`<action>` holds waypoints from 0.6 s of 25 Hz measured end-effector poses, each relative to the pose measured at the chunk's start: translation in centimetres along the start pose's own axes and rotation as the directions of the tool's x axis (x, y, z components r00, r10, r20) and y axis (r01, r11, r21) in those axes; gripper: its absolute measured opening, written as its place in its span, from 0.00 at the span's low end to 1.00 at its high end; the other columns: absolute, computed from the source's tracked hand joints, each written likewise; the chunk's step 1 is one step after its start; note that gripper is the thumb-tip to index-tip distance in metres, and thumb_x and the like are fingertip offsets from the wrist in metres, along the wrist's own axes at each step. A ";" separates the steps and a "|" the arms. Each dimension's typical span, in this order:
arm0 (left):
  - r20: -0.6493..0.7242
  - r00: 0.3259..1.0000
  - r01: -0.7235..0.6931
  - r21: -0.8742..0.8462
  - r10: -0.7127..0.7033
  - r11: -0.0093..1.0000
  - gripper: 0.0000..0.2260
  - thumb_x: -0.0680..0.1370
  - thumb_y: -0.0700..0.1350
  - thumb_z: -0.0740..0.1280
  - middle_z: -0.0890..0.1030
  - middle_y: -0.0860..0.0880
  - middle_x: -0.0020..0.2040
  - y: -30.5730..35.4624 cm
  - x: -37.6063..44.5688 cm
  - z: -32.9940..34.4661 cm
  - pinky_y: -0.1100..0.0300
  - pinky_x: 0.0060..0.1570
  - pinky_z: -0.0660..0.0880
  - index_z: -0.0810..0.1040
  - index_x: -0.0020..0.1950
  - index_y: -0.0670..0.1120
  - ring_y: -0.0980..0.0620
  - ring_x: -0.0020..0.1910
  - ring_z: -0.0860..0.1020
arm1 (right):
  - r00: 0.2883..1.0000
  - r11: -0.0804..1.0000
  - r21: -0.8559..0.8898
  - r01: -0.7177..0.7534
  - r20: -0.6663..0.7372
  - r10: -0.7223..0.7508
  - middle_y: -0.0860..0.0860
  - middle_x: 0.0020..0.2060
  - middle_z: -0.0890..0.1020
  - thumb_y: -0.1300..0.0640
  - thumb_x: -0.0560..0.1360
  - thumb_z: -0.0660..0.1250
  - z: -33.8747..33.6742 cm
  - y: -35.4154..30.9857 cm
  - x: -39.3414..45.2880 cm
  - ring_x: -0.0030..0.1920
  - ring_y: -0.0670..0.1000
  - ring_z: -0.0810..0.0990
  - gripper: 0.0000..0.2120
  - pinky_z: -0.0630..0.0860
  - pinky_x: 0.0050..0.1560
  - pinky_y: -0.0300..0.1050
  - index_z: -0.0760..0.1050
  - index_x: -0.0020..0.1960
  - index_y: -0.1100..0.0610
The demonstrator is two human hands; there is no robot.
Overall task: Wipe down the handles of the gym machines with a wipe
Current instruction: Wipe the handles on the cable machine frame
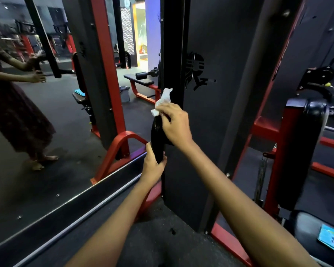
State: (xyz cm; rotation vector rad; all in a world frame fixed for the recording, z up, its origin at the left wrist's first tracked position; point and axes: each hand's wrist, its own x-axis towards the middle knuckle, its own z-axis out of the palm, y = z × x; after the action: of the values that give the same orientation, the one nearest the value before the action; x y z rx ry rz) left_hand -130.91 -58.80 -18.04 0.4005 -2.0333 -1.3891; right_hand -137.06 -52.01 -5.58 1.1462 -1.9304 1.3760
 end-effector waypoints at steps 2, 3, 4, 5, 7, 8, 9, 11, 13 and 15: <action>0.006 1.000 0.007 0.008 -0.007 1.000 0.20 0.75 0.32 0.66 0.76 0.54 0.44 0.2 -0.2 -0.1 0.58 0.43 0.74 0.63 0.63 0.44 0.53 0.42 0.77 | 0.989 0.999 -0.046 -0.024 0.143 0.031 0.52 0.51 0.82 0.62 0.77 0.61 -1.1 0.6 1.4 0.54 0.51 0.77 0.09 0.66 0.64 0.48 0.79 0.53 0.59; 0.007 1.000 0.006 0.006 -0.006 1.000 0.21 0.75 0.32 0.66 0.75 0.54 0.44 0.2 -0.3 -0.1 0.59 0.44 0.74 0.63 0.63 0.44 0.54 0.42 0.76 | 0.977 0.993 -0.101 -0.060 0.199 0.079 0.52 0.53 0.80 0.59 0.79 0.59 -1.5 1.0 2.0 0.55 0.51 0.76 0.10 0.63 0.66 0.50 0.77 0.55 0.58; 0.010 1.000 0.007 0.013 -0.007 1.000 0.21 0.75 0.32 0.66 0.75 0.54 0.44 0.2 -0.3 -0.1 0.59 0.44 0.74 0.63 0.64 0.44 0.56 0.42 0.76 | 0.969 0.987 -0.143 -0.077 0.224 0.108 0.52 0.54 0.80 0.58 0.79 0.58 -1.7 1.2 2.2 0.54 0.51 0.75 0.11 0.63 0.65 0.50 0.75 0.57 0.59; 0.009 1.000 0.007 0.025 -0.007 1.000 0.21 0.75 0.32 0.66 0.74 0.54 0.45 0.2 -0.2 -0.1 0.59 0.45 0.74 0.63 0.64 0.43 0.57 0.43 0.76 | 0.970 0.986 -0.147 -0.085 0.214 0.115 0.54 0.53 0.80 0.58 0.80 0.58 -1.6 1.0 1.9 0.53 0.53 0.76 0.11 0.66 0.61 0.49 0.75 0.57 0.61; 0.008 1.000 0.012 0.040 -0.013 0.999 0.21 0.75 0.31 0.66 0.74 0.54 0.45 0.4 -0.2 -0.1 0.57 0.45 0.75 0.63 0.64 0.41 0.54 0.44 0.76 | 0.991 0.994 -0.100 -0.052 0.120 0.064 0.57 0.45 0.81 0.61 0.78 0.60 -1.4 0.1 0.6 0.44 0.56 0.78 0.09 0.73 0.49 0.52 0.77 0.52 0.64; 0.012 1.000 0.015 0.029 -0.016 0.999 0.20 0.75 0.31 0.66 0.74 0.54 0.44 0.5 -0.2 -0.1 0.56 0.44 0.74 0.63 0.63 0.40 0.52 0.43 0.76 | 0.996 0.994 -0.103 -0.032 0.077 0.040 0.57 0.40 0.81 0.63 0.77 0.61 -1.6 -0.4 -0.3 0.40 0.56 0.78 0.08 0.74 0.43 0.53 0.78 0.49 0.64; 0.015 1.000 0.016 0.013 -0.016 1.000 0.19 0.75 0.31 0.66 0.74 0.54 0.43 0.5 -0.2 -0.2 0.55 0.44 0.74 0.63 0.62 0.40 0.51 0.43 0.76 | 0.998 0.993 -0.118 -0.023 0.053 0.029 0.57 0.38 0.81 0.64 0.75 0.62 -2.1 -0.6 -0.8 0.38 0.56 0.78 0.07 0.74 0.40 0.51 0.79 0.47 0.64; 0.021 0.999 0.026 0.012 -0.027 1.000 0.18 0.75 0.31 0.66 0.75 0.54 0.43 0.6 -0.3 -0.2 0.55 0.44 0.74 0.63 0.60 0.42 0.48 0.44 0.77 | 0.997 0.988 -0.134 -0.072 0.007 0.073 0.56 0.38 0.82 0.66 0.73 0.63 -3.5 -0.6 -0.6 0.38 0.53 0.79 0.08 0.74 0.39 0.44 0.81 0.46 0.63; 0.033 0.999 0.043 -0.006 -0.042 0.999 0.18 0.75 0.32 0.65 0.76 0.52 0.44 0.5 -0.3 -0.2 0.54 0.44 0.74 0.62 0.59 0.46 0.42 0.46 0.79 | 0.983 0.984 -0.081 -0.161 -0.099 0.153 0.53 0.39 0.83 0.66 0.73 0.64 -4.6 -0.3 1.0 0.37 0.48 0.78 0.09 0.73 0.39 0.35 0.82 0.47 0.62; 0.034 0.998 0.052 -0.018 -0.051 0.998 0.19 0.76 0.32 0.65 0.76 0.51 0.45 0.5 -0.3 -0.2 0.51 0.45 0.76 0.62 0.59 0.47 0.38 0.48 0.79 | 0.975 0.985 -0.034 -0.170 -0.149 0.163 0.51 0.40 0.83 0.66 0.73 0.65 -4.7 0.1 2.7 0.39 0.45 0.79 0.09 0.70 0.40 0.27 0.82 0.50 0.60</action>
State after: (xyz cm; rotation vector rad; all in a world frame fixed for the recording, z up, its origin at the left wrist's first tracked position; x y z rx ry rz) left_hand -130.52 -58.55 -17.60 0.4267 -2.0487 -1.4544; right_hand -138.87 -48.59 -1.83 0.8528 -1.9777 1.4507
